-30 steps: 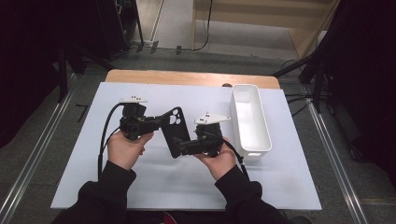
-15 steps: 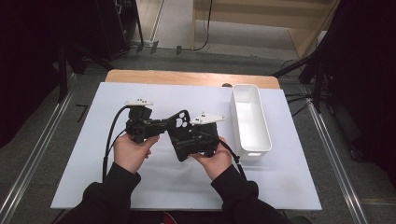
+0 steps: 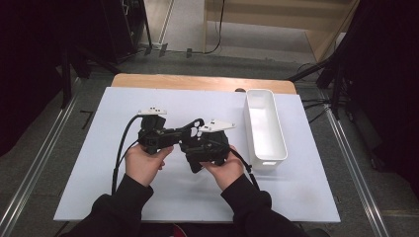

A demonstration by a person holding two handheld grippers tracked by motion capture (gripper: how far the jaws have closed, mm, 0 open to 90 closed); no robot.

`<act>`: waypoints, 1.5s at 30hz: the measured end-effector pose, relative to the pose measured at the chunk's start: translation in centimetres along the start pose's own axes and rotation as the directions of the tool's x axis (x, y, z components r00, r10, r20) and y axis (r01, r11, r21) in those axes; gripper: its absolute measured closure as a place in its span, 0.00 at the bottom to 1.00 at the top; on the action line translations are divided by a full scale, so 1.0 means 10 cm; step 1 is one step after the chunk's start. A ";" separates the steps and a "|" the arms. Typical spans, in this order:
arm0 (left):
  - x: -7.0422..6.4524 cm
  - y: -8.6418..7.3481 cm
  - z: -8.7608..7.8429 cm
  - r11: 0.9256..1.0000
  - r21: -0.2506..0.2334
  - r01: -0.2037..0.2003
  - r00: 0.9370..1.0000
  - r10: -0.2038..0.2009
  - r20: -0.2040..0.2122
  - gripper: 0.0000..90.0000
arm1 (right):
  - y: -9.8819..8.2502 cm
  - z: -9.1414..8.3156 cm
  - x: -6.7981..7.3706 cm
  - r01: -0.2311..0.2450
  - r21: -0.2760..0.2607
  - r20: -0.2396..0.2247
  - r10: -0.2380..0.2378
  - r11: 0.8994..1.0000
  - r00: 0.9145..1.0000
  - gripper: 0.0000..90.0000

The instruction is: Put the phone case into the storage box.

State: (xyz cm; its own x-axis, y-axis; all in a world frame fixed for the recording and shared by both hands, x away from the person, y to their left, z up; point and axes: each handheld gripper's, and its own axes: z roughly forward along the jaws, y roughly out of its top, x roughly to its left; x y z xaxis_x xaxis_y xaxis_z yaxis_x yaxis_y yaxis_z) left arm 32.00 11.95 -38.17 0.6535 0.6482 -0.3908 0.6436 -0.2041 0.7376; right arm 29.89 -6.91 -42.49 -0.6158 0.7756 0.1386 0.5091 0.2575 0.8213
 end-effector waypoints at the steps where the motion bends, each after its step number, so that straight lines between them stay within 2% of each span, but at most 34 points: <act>1: 0.00 0.00 0.00 1.000 0.001 -0.001 1.000 0.001 0.000 0.87 | 0.00 -0.01 0.00 0.002 0.002 0.003 -0.002 1.000 1.000 0.12; 10: -0.02 0.01 -0.02 1.000 -0.021 -0.015 1.000 0.015 0.003 0.86 | 0.03 -0.04 0.02 0.012 -0.004 0.007 -0.012 1.000 1.000 0.13; 19: 0.01 0.03 -0.05 1.000 -0.015 -0.016 1.000 0.016 -0.003 0.67 | 0.03 -0.04 -0.02 0.013 -0.003 0.007 -0.013 1.000 1.000 0.13; 22: 0.02 0.03 -0.06 0.999 -0.020 -0.026 1.000 0.026 0.011 0.62 | 0.03 -0.05 -0.04 0.004 -0.004 0.005 -0.004 1.000 1.000 0.13; 33: 0.07 0.04 -0.09 1.000 -0.013 -0.025 0.999 0.026 0.048 0.51 | 0.05 -0.11 -0.25 -0.039 -0.009 -0.010 0.039 0.999 0.999 0.14; 35: 0.10 0.04 -0.08 0.999 -0.010 -0.045 0.997 0.045 0.063 0.47 | 0.06 -0.12 -0.28 -0.049 -0.011 -0.016 0.049 0.999 0.999 0.13; 39: 0.14 0.04 -0.06 0.998 0.013 -0.065 0.995 0.064 0.079 0.42 | 0.08 -0.16 -0.36 -0.039 -0.002 -0.020 0.039 0.999 0.999 0.13; 42: 0.15 0.03 -0.06 0.997 0.022 -0.080 0.994 0.077 0.081 0.42 | 0.08 -0.18 -0.41 -0.036 0.002 -0.036 0.036 0.999 0.999 0.13; 45: 0.16 0.03 -0.06 0.993 0.042 -0.106 0.990 0.102 0.098 0.42 | 0.09 -0.19 -0.46 -0.048 0.003 -0.074 0.048 0.999 0.996 0.13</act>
State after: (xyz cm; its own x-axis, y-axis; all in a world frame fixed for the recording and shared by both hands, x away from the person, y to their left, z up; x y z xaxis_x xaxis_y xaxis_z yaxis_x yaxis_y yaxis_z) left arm 32.96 13.37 -38.25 0.7514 0.5493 -0.3655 0.5866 -0.3028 0.7511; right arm 32.00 -11.32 -41.33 -0.6332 0.7425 0.2185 0.5401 0.2216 0.8119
